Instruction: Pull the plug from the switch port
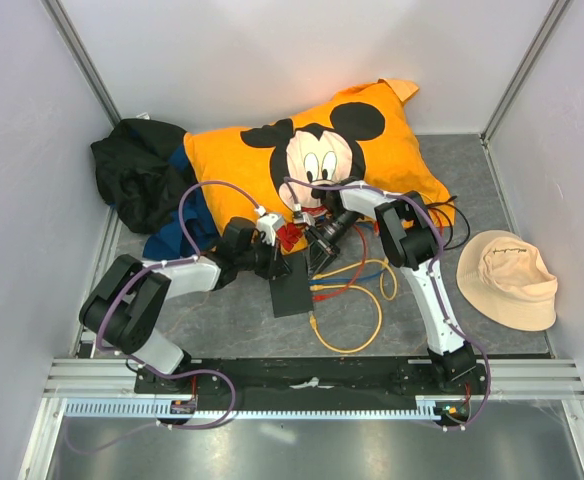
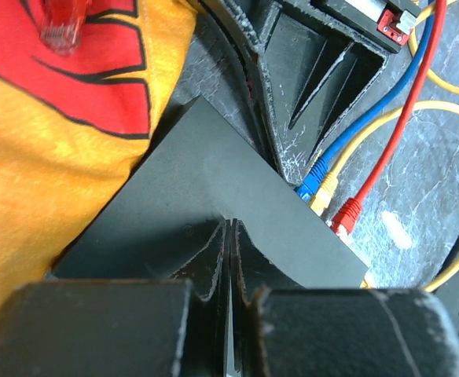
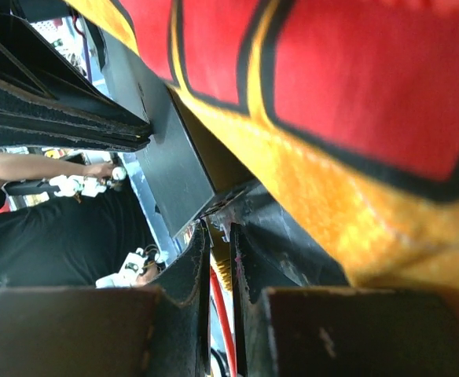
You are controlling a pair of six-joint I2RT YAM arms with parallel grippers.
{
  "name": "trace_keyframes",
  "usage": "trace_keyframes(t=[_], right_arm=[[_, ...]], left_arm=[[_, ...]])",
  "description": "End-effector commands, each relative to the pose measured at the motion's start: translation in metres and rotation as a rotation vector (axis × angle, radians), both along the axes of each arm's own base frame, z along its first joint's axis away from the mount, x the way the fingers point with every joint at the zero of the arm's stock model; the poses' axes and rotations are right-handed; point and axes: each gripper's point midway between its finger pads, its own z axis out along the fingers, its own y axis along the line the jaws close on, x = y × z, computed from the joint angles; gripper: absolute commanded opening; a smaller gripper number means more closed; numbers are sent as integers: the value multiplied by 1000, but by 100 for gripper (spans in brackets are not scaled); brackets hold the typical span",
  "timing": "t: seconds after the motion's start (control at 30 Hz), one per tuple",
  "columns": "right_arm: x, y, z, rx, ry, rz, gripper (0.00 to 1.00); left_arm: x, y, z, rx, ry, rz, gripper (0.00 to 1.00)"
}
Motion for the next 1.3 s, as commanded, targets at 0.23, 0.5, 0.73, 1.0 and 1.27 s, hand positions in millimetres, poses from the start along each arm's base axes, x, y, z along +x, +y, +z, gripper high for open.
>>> trace_keyframes(t=[0.23, 0.5, 0.73, 1.0, 1.27], right_arm=[[11, -83, -90, -289, -214, 242, 0], [3, -100, -93, -292, -201, 348, 1], [1, -105, -94, -292, -195, 353, 1], [48, -78, -53, -221, -378, 265, 0], [98, -5, 96, 133, -614, 80, 1]], left_arm=[[-37, 25, -64, 244, 151, 0, 2], [-37, 24, -67, 264, 142, -1, 2], [-38, 23, -67, 261, 136, -5, 2], [-37, 21, -64, 257, 116, -11, 2], [-37, 21, -59, 244, 85, -18, 2]])
